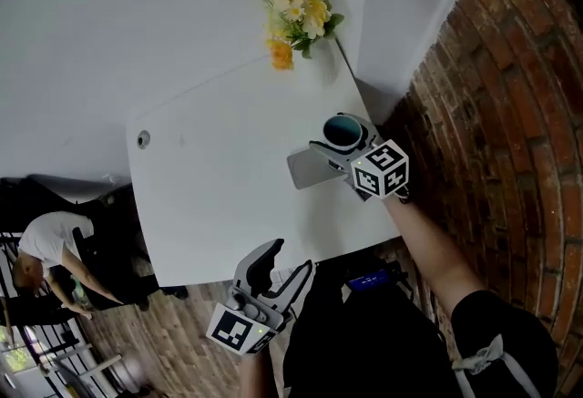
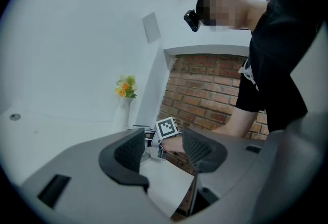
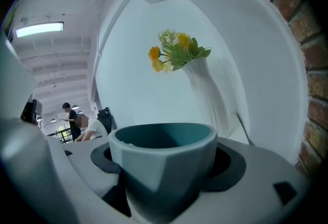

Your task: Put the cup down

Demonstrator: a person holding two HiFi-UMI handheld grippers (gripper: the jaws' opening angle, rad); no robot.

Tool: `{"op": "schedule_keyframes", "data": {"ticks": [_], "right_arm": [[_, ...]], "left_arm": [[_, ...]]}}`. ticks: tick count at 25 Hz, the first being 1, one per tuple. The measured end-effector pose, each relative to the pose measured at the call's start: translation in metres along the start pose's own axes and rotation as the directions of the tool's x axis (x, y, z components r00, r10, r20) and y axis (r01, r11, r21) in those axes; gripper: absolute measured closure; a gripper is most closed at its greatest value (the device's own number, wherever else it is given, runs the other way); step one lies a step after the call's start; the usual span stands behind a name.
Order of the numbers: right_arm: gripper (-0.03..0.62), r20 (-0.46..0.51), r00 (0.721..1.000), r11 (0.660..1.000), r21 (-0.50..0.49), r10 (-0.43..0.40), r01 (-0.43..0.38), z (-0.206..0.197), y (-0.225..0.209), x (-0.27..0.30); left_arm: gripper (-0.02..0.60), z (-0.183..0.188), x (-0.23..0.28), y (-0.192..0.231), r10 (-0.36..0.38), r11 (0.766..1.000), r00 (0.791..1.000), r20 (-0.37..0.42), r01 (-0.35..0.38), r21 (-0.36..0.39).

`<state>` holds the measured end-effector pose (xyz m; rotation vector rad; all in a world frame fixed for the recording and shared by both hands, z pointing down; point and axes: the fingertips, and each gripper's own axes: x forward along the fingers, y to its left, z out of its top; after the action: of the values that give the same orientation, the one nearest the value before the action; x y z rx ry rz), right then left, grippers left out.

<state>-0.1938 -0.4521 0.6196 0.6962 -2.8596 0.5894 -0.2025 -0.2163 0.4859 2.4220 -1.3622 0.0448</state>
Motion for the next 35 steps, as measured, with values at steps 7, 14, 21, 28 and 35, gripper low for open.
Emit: {"op": "schedule_keyframes", "data": {"ticks": [7, 14, 21, 28, 35], "right_arm": [[0.198, 0.017, 1.0, 0.987, -0.161, 0.0, 0.003, -0.009, 0.012, 0.005], [0.198, 0.034, 0.999, 0.934, -0.355, -0.034, 0.044, -0.026, 0.025, -0.009], [0.195, 0.009, 0.998, 0.93, -0.361, -0.066, 0.064, -0.028, 0.023, -0.009], [0.15, -0.046, 0.997, 0.95, -0.309, -0.07, 0.052, -0.032, 0.019, -0.011], [0.137, -0.104, 0.99, 0.955, -0.291, -0.096, 0.062, -0.043, 0.015, -0.027]], "left_arm": [[0.345, 0.001, 0.001, 0.008, 0.022, 1.0, 1.0, 0.003, -0.022, -0.004], [0.347, 0.008, 0.004, 0.011, 0.02, 1.0, 1.0, 0.017, -0.019, -0.01], [0.351, 0.009, 0.0, 0.009, 0.03, 1.0, 0.999, 0.019, -0.03, -0.01], [0.351, 0.009, -0.001, 0.003, 0.018, 1.0, 0.999, 0.027, -0.018, -0.007], [0.351, 0.01, -0.007, 0.002, 0.019, 1.0, 0.999, 0.035, -0.019, -0.006]]}}
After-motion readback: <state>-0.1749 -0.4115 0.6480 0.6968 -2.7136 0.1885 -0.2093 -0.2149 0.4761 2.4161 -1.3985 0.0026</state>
